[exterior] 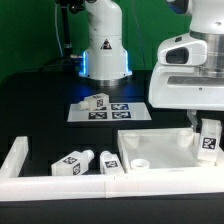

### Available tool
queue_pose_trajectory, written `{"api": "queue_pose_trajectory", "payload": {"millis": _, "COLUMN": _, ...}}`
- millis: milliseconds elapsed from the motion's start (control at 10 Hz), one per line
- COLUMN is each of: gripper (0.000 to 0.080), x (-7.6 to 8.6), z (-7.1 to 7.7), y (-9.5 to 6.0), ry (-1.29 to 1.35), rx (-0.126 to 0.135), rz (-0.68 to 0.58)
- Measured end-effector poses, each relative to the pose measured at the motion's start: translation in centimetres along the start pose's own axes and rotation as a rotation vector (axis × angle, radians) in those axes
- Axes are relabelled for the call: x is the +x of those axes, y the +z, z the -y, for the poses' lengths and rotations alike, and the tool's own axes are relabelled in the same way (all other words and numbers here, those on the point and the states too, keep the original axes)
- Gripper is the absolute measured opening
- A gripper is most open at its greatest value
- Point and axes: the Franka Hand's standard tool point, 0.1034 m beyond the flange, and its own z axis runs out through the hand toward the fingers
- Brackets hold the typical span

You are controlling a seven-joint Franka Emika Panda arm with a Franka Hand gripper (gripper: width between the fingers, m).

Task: Assemble one leg

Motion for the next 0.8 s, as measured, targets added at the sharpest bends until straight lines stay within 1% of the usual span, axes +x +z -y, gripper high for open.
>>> {"api": "queue_pose_trajectory", "payload": {"millis": 100, "gripper": 0.0287, "x": 0.01, "z": -0.01, "y": 0.00, "ry": 0.049, "rx": 0.000, "rz": 0.000}}
{"api": "queue_pose_trajectory", "payload": {"millis": 400, "gripper": 0.0287, "x": 0.07, "z": -0.14, "y": 0.13, "ry": 0.370, "rx": 0.006, "rz": -0.004}}
{"api": "queue_pose_trajectory", "payload": {"millis": 500, "gripper": 0.0288, "x": 0.11, "z": -0.25, "y": 0.12, "ry": 0.559, "rx": 0.016, "rz": 0.010}}
{"api": "queue_pose_trajectory", "payload": {"millis": 600, "gripper": 0.0288, "x": 0.39, "z": -0.25, "y": 0.16, "ry": 0.721, "rx": 0.039, "rz": 0.006}}
{"api": "queue_pose_trajectory", "payload": {"millis": 700, "gripper": 0.0288, "x": 0.34, "z": -0.19, "y": 0.18, "ry": 0.883, "rx": 0.045, "rz": 0.000}}
{"api": "queue_pose_trajectory", "payload": {"millis": 800, "gripper": 0.0288, "x": 0.33, "z": -0.33, "y": 0.19, "ry": 0.940, "rx": 0.052, "rz": -0.003}}
